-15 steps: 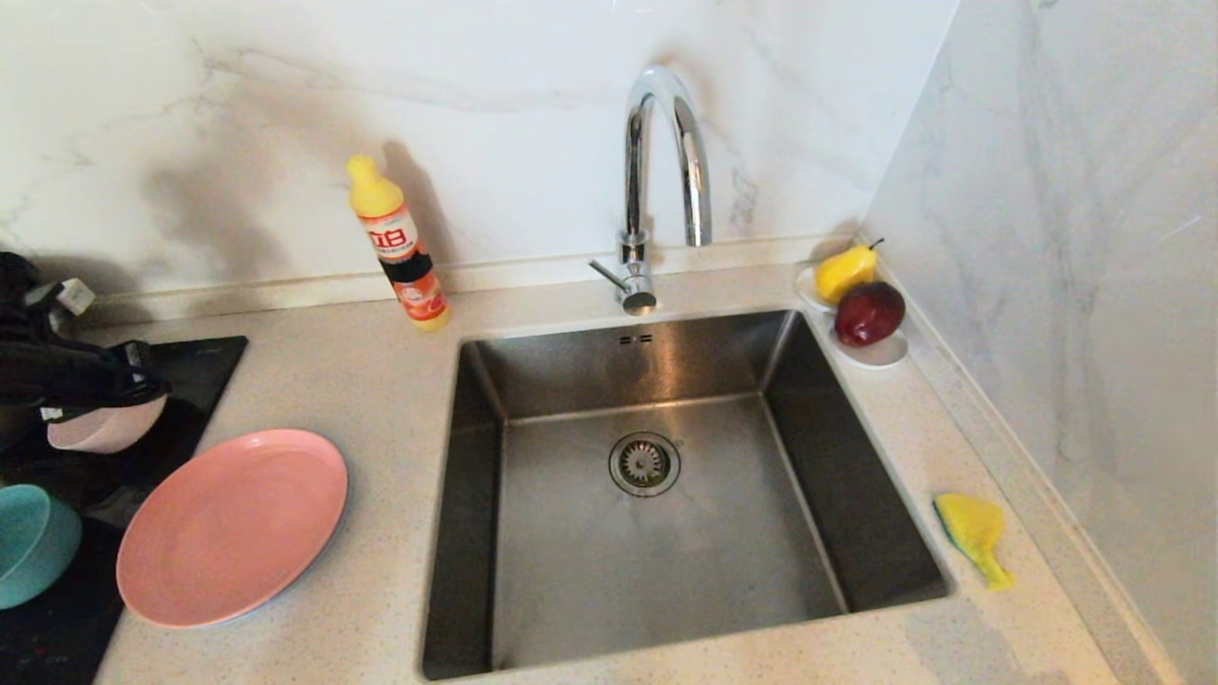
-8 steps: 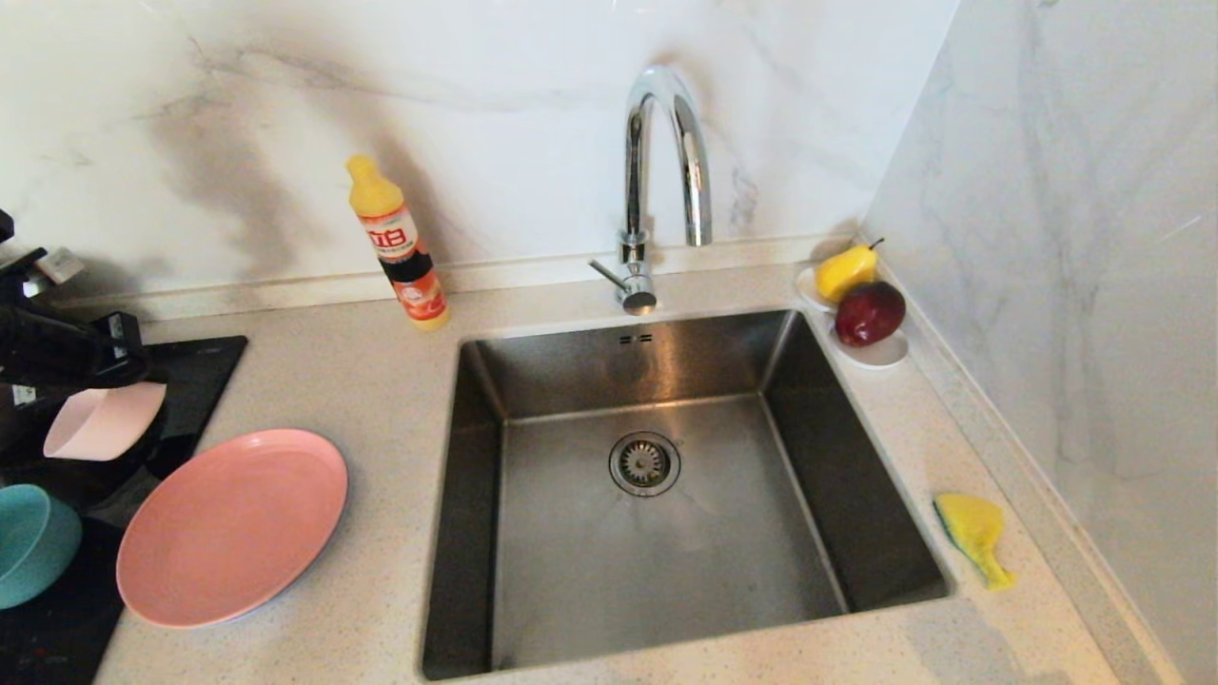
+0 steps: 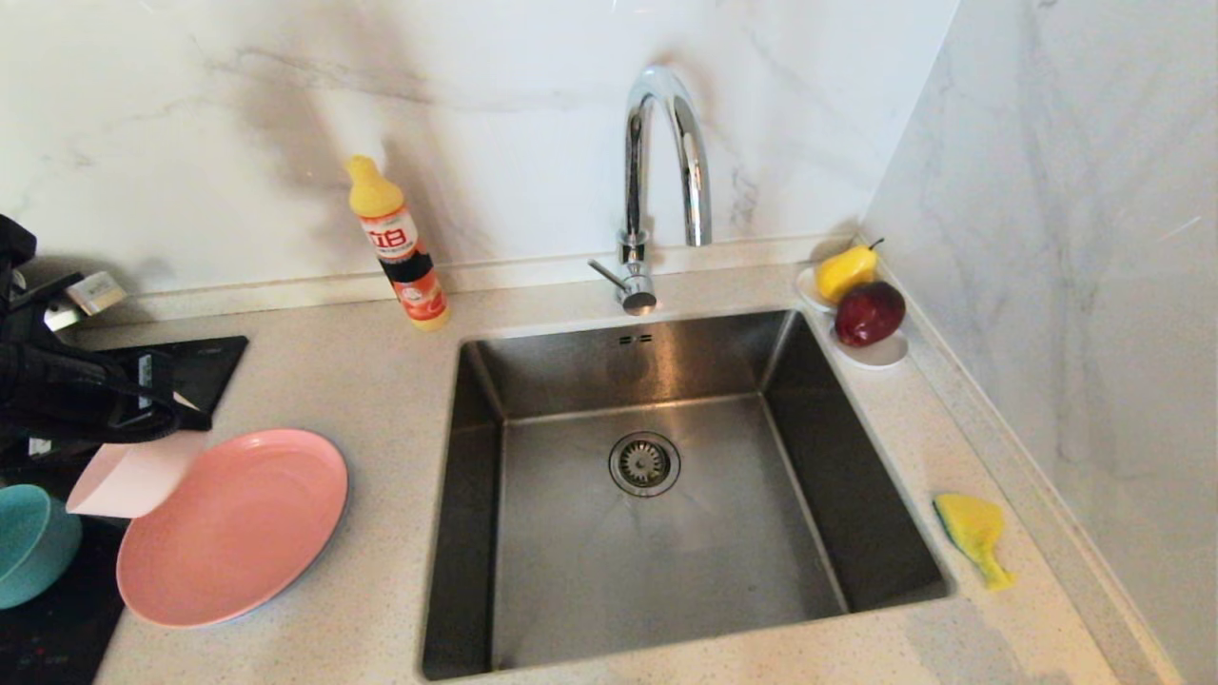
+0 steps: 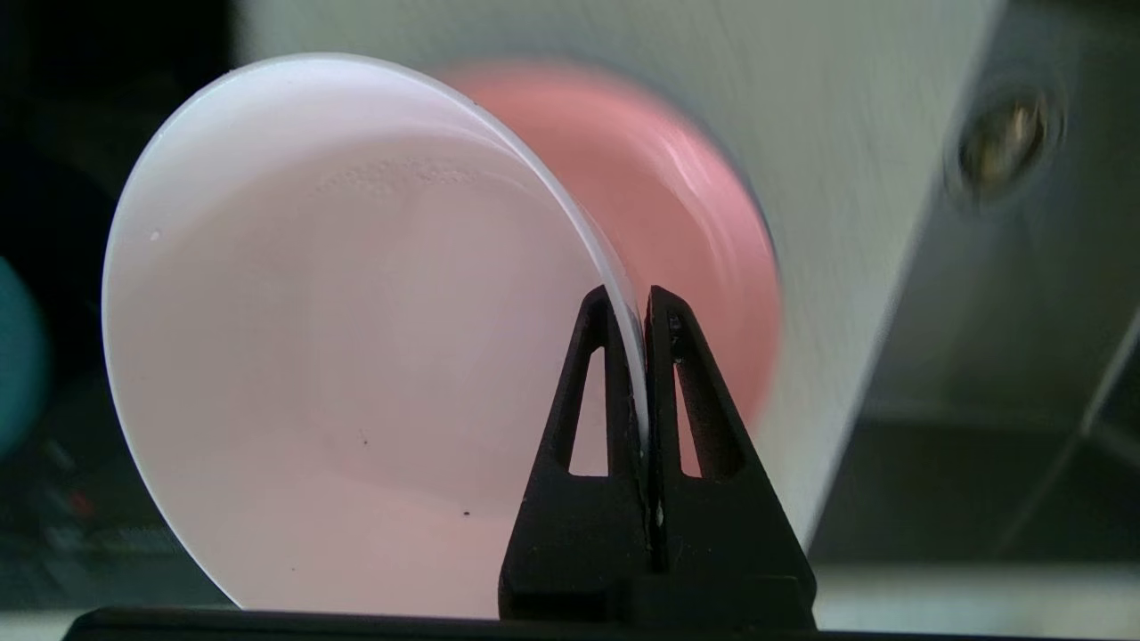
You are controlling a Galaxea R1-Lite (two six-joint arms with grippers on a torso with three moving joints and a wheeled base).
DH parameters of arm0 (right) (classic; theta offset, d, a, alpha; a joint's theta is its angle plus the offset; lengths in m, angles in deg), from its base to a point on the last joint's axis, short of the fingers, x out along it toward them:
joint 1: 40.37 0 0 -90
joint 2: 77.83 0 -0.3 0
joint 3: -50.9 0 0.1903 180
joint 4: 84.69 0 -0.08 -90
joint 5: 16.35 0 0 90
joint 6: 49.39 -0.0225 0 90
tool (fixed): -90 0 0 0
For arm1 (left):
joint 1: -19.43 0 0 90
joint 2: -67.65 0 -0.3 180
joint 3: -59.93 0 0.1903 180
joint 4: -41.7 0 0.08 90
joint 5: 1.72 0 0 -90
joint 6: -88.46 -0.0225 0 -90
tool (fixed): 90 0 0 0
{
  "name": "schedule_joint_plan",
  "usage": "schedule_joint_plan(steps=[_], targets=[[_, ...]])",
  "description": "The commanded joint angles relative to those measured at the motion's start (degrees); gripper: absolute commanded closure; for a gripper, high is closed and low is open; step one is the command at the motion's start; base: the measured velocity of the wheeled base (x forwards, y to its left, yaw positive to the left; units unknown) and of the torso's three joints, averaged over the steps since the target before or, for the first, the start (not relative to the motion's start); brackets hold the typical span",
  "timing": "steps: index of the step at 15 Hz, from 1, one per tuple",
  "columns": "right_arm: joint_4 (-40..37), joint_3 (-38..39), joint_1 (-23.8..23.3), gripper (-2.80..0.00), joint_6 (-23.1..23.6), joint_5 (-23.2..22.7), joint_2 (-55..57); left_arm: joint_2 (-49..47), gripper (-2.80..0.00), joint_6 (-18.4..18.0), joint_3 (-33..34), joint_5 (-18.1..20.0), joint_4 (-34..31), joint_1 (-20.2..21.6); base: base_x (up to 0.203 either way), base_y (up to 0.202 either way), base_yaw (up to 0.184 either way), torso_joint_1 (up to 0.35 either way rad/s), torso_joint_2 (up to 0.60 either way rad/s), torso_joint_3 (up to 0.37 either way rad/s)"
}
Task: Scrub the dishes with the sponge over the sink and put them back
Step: Place the bowl on the plate
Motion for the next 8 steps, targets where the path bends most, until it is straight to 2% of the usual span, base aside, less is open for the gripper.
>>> schedule_joint_plan(steps=[1, 3, 8], targets=[[-0.03, 0.0, 0.01, 0.0, 0.03, -0.02, 0.04, 4.29, 0.0, 0.03, 4.39, -1.1, -0.05, -2.14, 0.0, 0.0, 0.0, 0.0, 0.0, 0.0], [-0.01, 0.0, 0.01, 0.0, 0.03, -0.02, 0.06, 4.6, 0.0, 0.11, 8.01, -2.38, 1.17, -3.1, 0.0, 0.0, 0.0, 0.0, 0.0, 0.0], [0.0, 0.0, 0.01, 0.0, 0.03, -0.02, -0.01, 3.19, 0.0, 0.2, 18.44, -4.6, 14.23, -3.21, 0.0, 0.0, 0.0, 0.0, 0.0, 0.0]])
